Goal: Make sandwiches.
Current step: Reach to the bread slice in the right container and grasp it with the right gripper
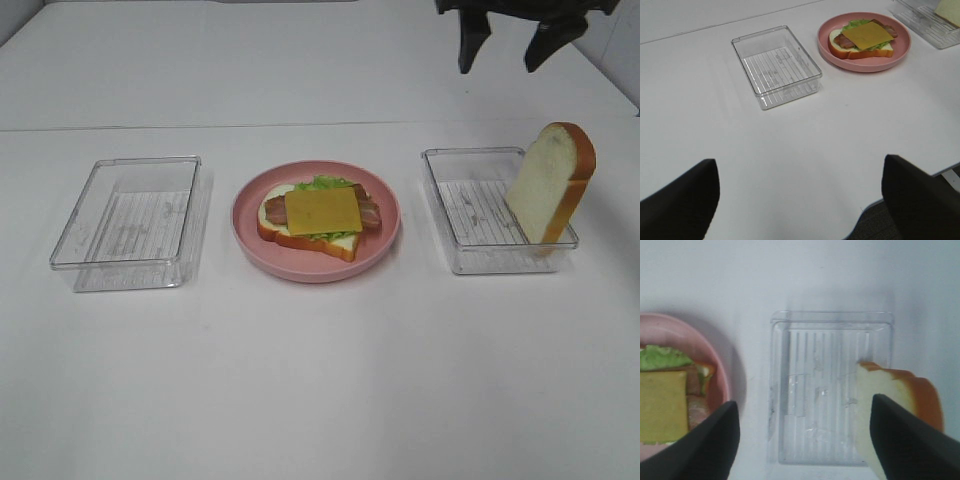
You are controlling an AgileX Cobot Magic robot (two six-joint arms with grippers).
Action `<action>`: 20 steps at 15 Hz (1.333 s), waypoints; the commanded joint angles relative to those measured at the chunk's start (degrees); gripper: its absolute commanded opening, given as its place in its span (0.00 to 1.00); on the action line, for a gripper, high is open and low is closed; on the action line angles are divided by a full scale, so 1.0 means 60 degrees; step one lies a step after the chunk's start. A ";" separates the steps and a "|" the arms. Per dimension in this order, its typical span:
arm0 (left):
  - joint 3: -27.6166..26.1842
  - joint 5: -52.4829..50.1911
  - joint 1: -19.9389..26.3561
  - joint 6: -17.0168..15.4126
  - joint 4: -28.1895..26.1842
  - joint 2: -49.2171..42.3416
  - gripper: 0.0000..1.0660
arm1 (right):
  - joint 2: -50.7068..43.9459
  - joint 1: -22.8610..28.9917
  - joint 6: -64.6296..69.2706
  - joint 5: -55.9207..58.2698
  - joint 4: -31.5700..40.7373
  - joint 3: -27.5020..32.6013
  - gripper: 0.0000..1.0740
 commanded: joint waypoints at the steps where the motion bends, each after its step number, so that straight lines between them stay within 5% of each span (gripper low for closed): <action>1: 0.0019 -0.0086 0.0010 0.0038 -0.0029 -0.0220 0.78 | -0.0067 -0.0745 0.0019 0.0716 0.0048 -0.0029 0.65; 10: 0.0019 -0.0086 0.0010 0.0038 -0.0029 -0.0220 0.78 | -0.0029 -0.1996 -0.0773 0.0525 0.1155 0.1986 0.70; 15: 0.0019 -0.0086 0.0010 0.0038 -0.0029 -0.0220 0.78 | 0.0640 -0.1996 -0.0773 0.0258 0.1012 0.1986 0.69; 16: 0.0019 -0.0086 0.0010 0.0038 -0.0029 -0.0220 0.78 | 0.0697 -0.1996 -0.0773 0.0258 0.1012 0.1986 0.66; 18: 0.0019 -0.0086 0.0010 0.0038 -0.0029 -0.0220 0.78 | 0.0707 -0.1996 -0.0773 0.0258 0.1012 0.1986 0.29; 20: 0.0019 -0.0086 0.0010 0.0038 -0.0029 -0.0220 0.78 | 0.0707 -0.1996 -0.0659 0.0258 0.1012 0.1986 0.03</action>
